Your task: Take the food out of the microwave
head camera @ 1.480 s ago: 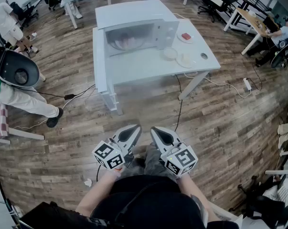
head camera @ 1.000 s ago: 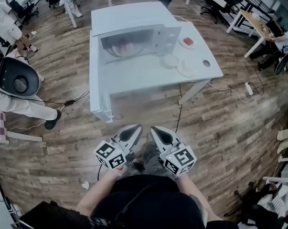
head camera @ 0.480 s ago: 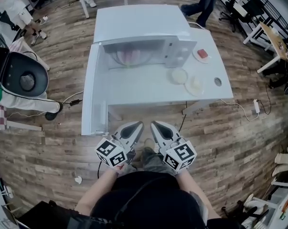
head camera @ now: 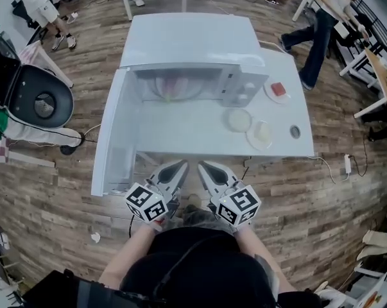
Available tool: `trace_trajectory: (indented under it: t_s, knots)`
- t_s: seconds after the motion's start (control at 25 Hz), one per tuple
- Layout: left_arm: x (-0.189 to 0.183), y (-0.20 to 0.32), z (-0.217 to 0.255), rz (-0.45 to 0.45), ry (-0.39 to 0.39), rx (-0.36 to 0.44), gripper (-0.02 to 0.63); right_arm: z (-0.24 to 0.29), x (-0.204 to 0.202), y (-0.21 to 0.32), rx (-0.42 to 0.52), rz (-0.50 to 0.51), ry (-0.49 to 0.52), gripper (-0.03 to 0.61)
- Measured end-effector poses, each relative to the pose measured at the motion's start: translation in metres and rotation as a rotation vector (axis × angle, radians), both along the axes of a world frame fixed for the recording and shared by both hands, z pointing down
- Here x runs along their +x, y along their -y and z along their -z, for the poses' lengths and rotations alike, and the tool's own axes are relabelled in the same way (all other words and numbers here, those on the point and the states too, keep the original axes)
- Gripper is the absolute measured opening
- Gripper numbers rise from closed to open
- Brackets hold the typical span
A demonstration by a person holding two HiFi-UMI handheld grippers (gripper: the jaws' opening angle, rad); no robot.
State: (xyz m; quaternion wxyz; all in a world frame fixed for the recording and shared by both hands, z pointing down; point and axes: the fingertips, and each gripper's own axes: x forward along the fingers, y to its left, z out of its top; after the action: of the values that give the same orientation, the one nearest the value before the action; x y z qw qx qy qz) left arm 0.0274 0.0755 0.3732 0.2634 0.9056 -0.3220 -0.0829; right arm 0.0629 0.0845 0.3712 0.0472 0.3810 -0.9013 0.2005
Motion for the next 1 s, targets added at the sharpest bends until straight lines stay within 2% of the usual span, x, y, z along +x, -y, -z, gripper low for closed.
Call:
trace_trajectory:
  t_s: [0.12, 0.36, 0.52, 0.76, 1.0]
  knots:
    - [0.010, 0.007, 0.004, 0.011, 0.005, 0.009, 0.011, -0.006, 0.003, 0.005, -0.017, 0.050, 0.004, 0.020]
    - [0.012, 0.008, -0.006, 0.033, 0.037, -0.013, 0.011, -0.010, 0.003, 0.011, -0.046, 0.061, 0.047, 0.018]
    - [0.005, 0.018, -0.006, 0.074, 0.048, -0.003, 0.011, -0.017, 0.011, 0.027, -0.085, 0.029, 0.050, 0.018]
    - [0.004, 0.039, -0.011, 0.101, 0.051, -0.010, 0.011, -0.026, 0.025, 0.074, -0.127, -0.081, 0.007, 0.020]
    - [-0.002, 0.072, -0.016, 0.133, 0.068, -0.002, 0.011, -0.033, 0.021, 0.121, -0.161, -0.092, -0.023, 0.020]
